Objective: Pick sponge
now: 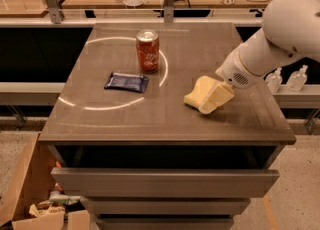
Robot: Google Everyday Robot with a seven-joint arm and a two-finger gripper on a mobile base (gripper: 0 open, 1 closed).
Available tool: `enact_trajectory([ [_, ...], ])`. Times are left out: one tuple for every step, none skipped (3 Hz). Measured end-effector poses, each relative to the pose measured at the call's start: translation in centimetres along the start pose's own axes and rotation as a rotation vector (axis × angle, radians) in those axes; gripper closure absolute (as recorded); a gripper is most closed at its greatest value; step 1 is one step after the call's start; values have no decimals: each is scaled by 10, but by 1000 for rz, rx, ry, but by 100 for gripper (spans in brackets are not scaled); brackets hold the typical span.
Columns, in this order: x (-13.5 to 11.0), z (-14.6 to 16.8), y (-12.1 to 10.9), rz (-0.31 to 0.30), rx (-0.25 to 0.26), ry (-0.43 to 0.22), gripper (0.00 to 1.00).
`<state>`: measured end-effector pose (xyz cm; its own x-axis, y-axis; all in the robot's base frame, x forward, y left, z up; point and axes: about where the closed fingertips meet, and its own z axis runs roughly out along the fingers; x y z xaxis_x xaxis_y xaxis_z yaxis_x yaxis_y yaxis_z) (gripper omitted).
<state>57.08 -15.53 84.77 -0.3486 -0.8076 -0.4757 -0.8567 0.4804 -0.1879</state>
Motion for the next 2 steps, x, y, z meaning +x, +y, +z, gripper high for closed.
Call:
enact_trajectory([
  [-5,15,0,12,-52,19,49],
  [-17,16,1,9,-98,-19,72],
])
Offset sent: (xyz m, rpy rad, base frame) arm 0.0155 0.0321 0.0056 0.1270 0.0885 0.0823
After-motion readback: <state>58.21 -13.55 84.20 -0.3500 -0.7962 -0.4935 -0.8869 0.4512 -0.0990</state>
